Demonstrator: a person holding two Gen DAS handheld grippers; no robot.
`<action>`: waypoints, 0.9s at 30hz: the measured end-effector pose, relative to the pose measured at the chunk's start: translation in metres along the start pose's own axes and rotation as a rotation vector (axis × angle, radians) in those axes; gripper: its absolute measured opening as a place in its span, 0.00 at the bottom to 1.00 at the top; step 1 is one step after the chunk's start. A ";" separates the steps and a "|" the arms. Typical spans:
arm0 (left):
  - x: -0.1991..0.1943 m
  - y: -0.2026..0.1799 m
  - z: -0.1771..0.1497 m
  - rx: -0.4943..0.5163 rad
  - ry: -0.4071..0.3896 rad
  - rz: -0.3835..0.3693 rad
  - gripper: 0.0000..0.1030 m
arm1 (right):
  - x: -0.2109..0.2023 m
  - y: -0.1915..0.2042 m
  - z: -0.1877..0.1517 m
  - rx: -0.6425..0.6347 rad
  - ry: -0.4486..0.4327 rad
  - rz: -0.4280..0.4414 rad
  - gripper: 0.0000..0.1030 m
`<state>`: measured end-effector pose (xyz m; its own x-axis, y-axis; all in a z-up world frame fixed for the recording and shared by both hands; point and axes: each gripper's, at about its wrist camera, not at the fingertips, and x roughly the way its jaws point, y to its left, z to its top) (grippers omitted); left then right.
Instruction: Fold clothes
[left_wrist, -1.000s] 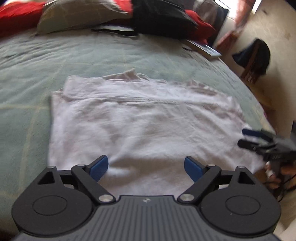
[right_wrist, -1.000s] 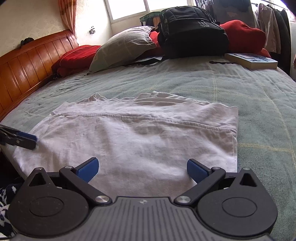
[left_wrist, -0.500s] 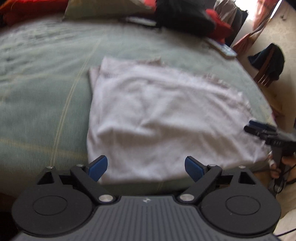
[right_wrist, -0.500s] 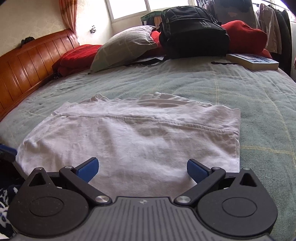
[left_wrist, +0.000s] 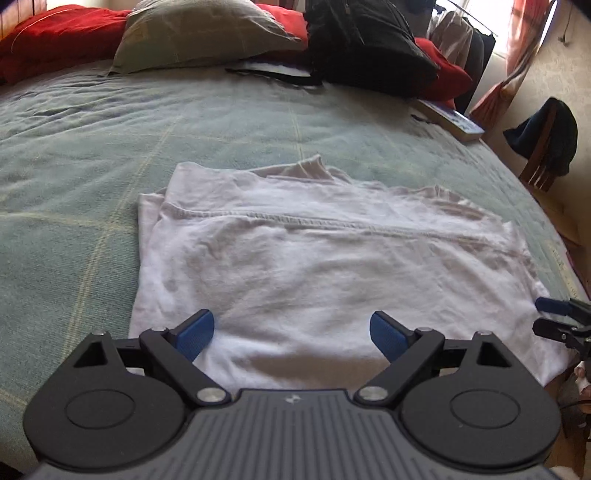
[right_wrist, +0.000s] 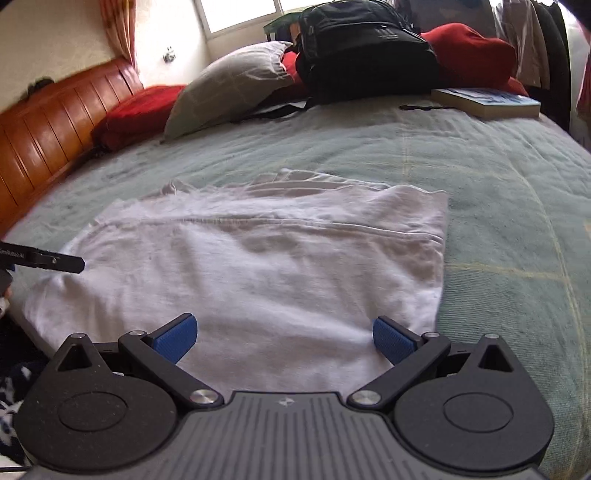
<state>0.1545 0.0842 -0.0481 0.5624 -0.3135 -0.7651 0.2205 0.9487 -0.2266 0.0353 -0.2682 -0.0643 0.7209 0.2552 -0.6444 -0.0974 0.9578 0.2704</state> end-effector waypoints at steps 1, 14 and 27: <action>-0.003 -0.003 0.001 0.013 -0.004 0.004 0.89 | -0.003 -0.003 0.002 0.020 -0.007 0.018 1.00; 0.032 -0.035 0.017 0.027 -0.011 -0.109 0.89 | 0.054 0.014 0.046 0.057 0.047 0.301 1.00; 0.015 -0.046 0.003 0.138 -0.026 -0.068 0.90 | 0.066 0.050 0.070 -0.021 0.105 0.367 1.00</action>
<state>0.1550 0.0356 -0.0478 0.5622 -0.3797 -0.7347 0.3651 0.9111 -0.1914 0.1263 -0.2123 -0.0430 0.5611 0.5927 -0.5778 -0.3508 0.8025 0.4826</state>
